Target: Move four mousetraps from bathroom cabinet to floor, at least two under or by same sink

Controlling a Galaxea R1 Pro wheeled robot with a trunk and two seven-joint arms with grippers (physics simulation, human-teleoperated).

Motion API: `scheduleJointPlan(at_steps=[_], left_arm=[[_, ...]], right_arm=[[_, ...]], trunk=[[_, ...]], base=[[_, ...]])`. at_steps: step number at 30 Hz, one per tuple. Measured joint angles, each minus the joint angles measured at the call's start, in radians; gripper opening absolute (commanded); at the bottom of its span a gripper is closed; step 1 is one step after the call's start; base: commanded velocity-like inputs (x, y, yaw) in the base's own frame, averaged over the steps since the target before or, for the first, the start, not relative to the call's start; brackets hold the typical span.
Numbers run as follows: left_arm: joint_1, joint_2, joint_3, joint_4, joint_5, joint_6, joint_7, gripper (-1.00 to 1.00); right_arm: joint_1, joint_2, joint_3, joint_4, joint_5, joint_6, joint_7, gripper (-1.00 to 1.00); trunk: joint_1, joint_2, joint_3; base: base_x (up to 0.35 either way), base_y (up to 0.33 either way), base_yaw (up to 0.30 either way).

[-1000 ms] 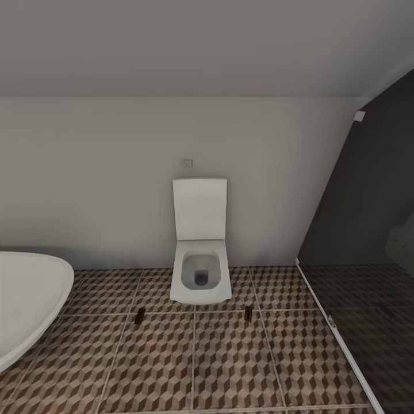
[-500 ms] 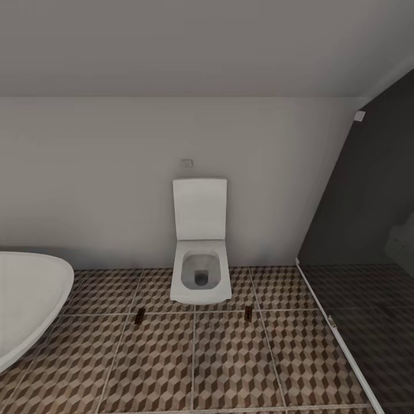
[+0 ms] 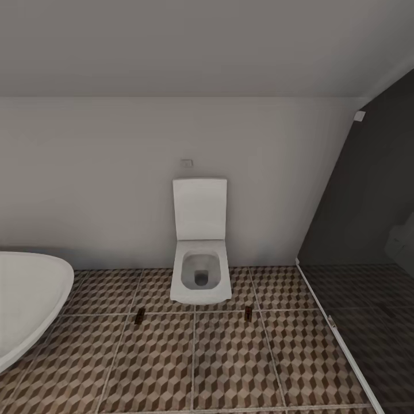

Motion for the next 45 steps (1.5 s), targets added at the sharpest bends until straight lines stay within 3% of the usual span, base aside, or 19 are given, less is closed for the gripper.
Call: scheduleJointPlan(at_steps=[45], left_arm=[[0.0,0.0,0.0,0.0,0.0,0.0,0.0,1.0]], right_arm=[[0.0,0.0,0.0,0.0,0.0,0.0,0.0,1.0]], trunk=[[0.0,0.0,0.0]], base=[[0.0,0.0,0.0]])
